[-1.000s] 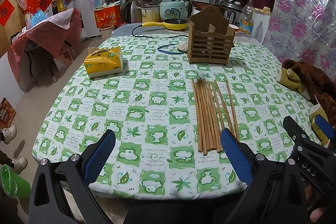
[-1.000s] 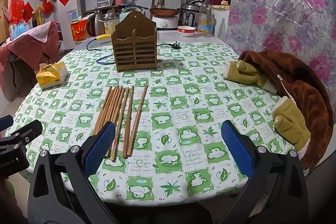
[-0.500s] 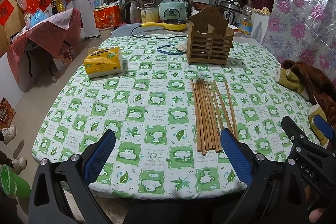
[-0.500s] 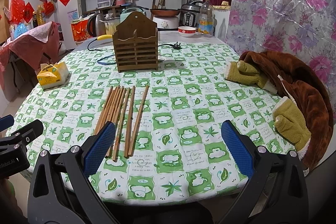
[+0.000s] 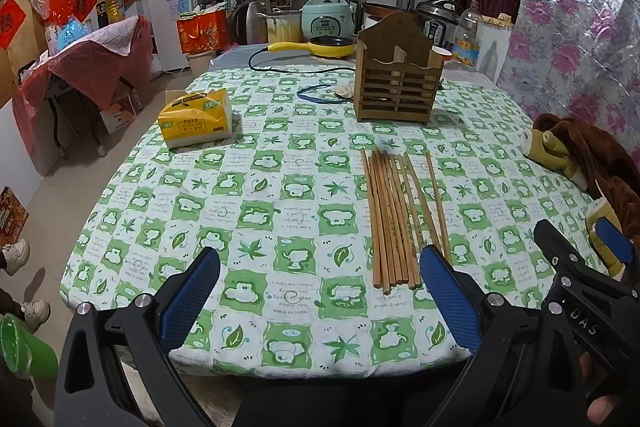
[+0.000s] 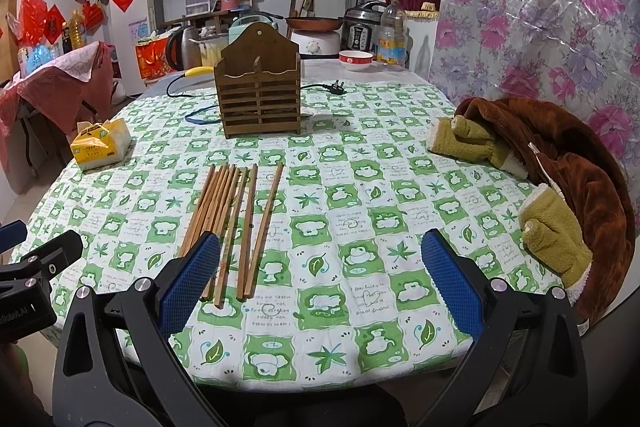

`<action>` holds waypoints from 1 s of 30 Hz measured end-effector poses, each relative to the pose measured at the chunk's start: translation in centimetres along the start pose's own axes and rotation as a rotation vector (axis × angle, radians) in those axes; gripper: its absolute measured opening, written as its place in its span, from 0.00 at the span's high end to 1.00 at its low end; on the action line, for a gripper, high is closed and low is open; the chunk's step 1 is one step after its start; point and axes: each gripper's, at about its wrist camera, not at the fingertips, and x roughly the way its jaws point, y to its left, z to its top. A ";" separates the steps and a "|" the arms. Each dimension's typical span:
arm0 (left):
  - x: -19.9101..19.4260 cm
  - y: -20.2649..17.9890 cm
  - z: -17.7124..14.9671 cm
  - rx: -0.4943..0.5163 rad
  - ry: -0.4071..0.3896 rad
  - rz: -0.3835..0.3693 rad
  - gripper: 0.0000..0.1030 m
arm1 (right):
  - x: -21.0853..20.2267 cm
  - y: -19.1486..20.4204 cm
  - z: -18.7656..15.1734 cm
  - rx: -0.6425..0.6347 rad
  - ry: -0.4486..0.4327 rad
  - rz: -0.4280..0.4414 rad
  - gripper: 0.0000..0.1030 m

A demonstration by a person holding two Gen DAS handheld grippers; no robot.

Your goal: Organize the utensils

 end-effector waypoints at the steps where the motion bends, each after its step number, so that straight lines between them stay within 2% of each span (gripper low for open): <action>1: 0.0 0.0 0.0 0.001 0.000 0.000 0.05 | 0.0 0.1 0.0 0.000 0.000 0.000 0.05; 10: 0.0 0.0 0.0 -0.001 0.003 -0.001 0.05 | -0.2 0.1 0.0 0.000 -0.003 0.002 0.05; 11: 0.1 -1.4 0.3 0.000 0.002 0.000 0.05 | -0.2 0.1 0.0 -0.002 -0.003 -0.001 0.05; 14: 0.4 -1.2 0.3 0.001 0.002 0.000 0.05 | -0.1 0.1 0.0 -0.003 -0.001 -0.001 0.05; 18: 1.1 -0.7 0.3 -0.013 0.034 0.003 0.05 | 0.7 0.0 -0.4 -0.011 0.021 -0.011 0.05; 22: 1.4 -0.3 -0.4 -0.009 0.040 -0.005 0.05 | 2.4 0.2 -1.4 -0.058 0.079 -0.033 0.05; 26: 2.7 0.1 -0.9 0.018 0.029 0.008 0.05 | 3.9 0.5 -2.4 -0.088 0.125 -0.013 0.05; 30: 4.2 0.6 -1.4 0.040 0.031 0.030 0.05 | 5.7 1.8 -3.7 -0.198 0.151 -0.042 0.05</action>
